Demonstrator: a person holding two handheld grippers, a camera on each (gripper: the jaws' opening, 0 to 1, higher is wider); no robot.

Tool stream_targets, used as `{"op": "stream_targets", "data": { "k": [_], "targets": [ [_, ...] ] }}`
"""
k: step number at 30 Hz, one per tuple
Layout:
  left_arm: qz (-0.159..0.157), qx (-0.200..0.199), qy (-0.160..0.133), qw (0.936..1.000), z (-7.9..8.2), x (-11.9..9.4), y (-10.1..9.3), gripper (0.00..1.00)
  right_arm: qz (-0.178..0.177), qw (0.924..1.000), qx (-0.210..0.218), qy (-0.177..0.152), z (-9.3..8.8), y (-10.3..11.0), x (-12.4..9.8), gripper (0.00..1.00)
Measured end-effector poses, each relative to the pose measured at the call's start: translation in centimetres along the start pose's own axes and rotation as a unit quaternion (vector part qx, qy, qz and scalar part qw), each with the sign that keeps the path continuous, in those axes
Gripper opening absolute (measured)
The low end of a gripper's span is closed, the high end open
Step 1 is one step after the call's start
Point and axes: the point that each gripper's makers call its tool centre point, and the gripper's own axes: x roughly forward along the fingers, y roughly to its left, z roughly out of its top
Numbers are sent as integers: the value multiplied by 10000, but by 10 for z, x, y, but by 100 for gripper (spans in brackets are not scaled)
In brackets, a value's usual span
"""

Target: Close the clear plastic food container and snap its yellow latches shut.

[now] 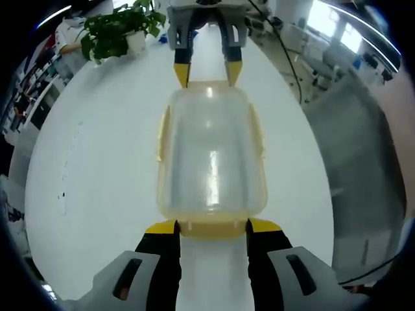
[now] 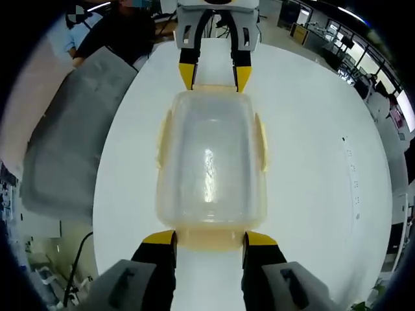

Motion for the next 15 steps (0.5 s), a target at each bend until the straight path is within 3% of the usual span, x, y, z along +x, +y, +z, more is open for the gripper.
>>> {"op": "stream_targets", "data": {
  "k": [15],
  "targets": [
    [5,1,-7,10000,-3,-2,1,37,42,9999,60,-75,3,0,3,37]
  ]
}}
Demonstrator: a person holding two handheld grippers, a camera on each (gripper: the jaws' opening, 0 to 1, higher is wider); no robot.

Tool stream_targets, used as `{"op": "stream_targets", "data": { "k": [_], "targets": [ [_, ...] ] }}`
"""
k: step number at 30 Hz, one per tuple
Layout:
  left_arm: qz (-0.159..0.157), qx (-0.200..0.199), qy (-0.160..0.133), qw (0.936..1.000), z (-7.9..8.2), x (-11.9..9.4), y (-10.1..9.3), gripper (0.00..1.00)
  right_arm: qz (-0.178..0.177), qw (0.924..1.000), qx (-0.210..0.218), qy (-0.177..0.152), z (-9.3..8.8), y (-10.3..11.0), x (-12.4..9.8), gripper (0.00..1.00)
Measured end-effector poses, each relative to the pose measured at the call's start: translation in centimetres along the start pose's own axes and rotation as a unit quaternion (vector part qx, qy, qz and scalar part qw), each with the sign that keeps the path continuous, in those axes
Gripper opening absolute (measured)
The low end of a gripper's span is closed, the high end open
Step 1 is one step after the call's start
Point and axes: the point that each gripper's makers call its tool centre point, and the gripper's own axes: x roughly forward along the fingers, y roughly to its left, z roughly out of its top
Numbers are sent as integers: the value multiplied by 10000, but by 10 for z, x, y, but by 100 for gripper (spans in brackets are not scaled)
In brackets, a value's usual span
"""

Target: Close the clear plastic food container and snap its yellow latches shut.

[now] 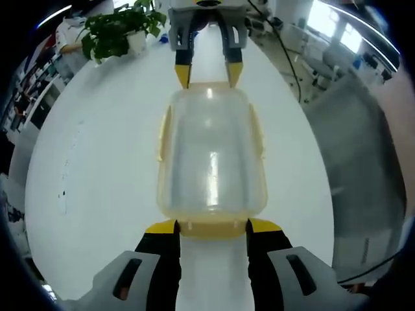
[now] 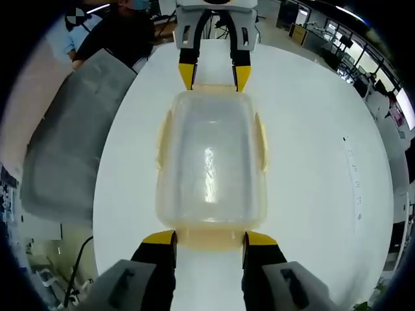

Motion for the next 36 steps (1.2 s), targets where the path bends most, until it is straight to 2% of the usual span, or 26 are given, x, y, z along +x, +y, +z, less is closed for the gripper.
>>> {"op": "stream_targets", "data": {
  "k": [22,36],
  "targets": [
    [31,1,-33,10000,1,1,0,37,18,10000,62,0,-3,-1,2,37],
    [66,-84,-118,9999,3,-1,1,37,7,9999,-44,100,-4,-4,-1,37]
  ]
}}
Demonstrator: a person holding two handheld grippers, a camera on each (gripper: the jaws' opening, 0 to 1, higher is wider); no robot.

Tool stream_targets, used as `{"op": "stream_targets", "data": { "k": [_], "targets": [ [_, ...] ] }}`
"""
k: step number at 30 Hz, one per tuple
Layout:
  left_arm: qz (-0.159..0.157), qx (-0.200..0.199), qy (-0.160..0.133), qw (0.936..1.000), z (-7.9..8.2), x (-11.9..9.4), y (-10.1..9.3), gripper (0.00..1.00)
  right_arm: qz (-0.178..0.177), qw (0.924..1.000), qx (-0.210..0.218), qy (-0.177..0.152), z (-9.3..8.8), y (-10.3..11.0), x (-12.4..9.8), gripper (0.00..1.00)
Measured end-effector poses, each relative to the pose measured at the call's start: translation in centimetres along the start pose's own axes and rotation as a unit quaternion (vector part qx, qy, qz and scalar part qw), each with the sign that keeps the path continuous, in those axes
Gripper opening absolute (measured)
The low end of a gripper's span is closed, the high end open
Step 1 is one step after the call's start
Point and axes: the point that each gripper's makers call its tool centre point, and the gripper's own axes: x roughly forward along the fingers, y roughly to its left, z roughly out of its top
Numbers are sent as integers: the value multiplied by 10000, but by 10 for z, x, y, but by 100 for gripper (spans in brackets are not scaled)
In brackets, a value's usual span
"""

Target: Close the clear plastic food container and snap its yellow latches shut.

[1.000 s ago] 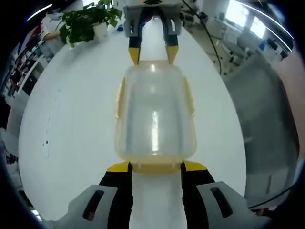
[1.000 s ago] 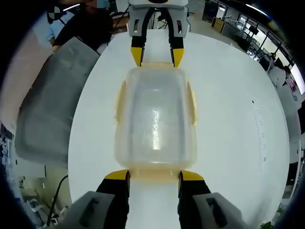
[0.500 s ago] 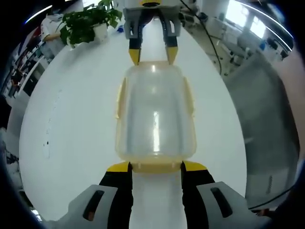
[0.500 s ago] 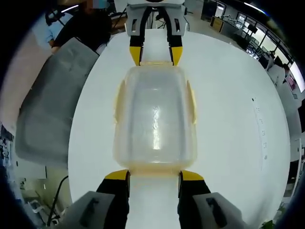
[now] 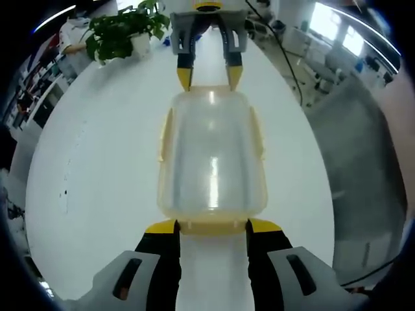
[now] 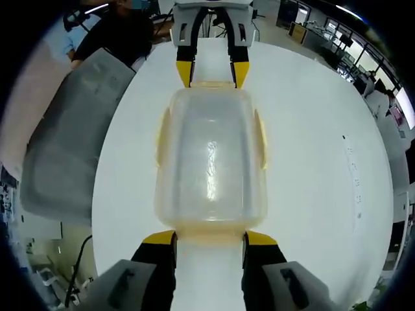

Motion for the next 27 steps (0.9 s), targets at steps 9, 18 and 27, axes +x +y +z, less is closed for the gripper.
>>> {"op": "stream_targets", "data": {
  "k": [9,18,27],
  "targets": [
    [-39,-56,34,10000,-2,3,-2,37,28,10000,-29,38,0,1,2,37],
    [-51,-70,-35,10000,1,2,-2,37,25,10000,-28,50,-2,2,0,37],
    [-60,-66,-66,9999,4,3,-3,37,27,10000,4,52,-4,3,-1,37]
  ]
}}
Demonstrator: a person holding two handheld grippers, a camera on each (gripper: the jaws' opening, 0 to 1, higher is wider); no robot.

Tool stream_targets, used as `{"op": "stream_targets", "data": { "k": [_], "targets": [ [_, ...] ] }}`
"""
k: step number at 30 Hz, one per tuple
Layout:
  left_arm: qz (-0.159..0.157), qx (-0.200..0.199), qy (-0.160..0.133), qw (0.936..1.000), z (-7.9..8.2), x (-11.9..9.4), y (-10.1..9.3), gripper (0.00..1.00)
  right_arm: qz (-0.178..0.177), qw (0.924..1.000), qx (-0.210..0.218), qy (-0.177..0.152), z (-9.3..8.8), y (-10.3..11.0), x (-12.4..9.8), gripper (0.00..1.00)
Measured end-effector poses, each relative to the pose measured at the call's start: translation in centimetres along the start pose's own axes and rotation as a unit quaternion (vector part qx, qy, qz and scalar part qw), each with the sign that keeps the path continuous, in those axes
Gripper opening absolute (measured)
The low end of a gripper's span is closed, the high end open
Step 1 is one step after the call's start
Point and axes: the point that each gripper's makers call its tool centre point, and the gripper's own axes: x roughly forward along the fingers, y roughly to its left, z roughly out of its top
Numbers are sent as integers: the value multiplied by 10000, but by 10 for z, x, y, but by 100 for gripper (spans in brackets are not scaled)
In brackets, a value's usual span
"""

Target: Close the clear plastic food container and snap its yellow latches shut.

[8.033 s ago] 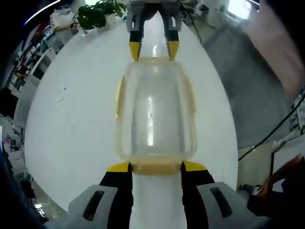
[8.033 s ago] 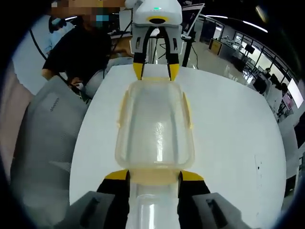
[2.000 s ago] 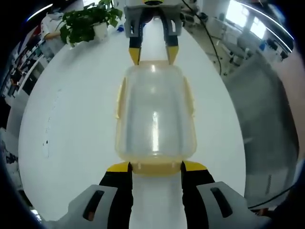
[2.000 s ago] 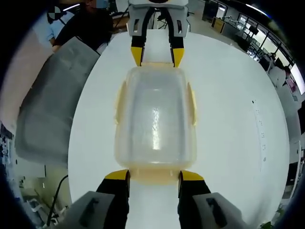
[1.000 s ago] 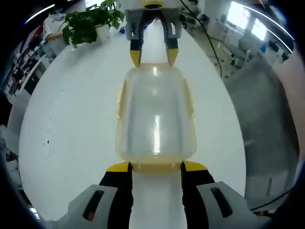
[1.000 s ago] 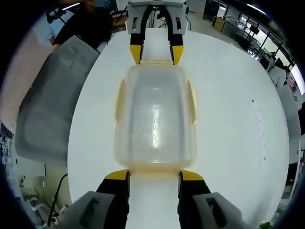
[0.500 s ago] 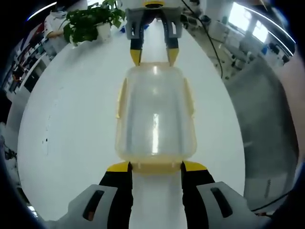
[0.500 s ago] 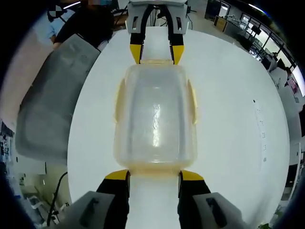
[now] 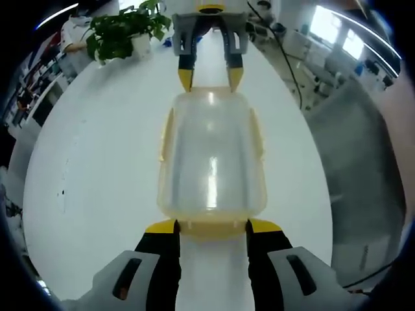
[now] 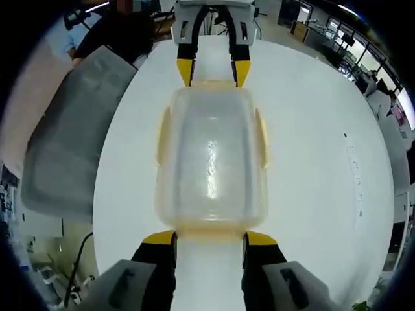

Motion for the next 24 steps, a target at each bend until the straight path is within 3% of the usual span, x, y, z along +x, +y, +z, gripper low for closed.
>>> {"op": "stream_targets", "data": {
  "k": [24],
  "targets": [
    [29,-28,2,10000,-2,1,3,37,-21,10000,12,62,-1,-1,3,38]
  ]
}}
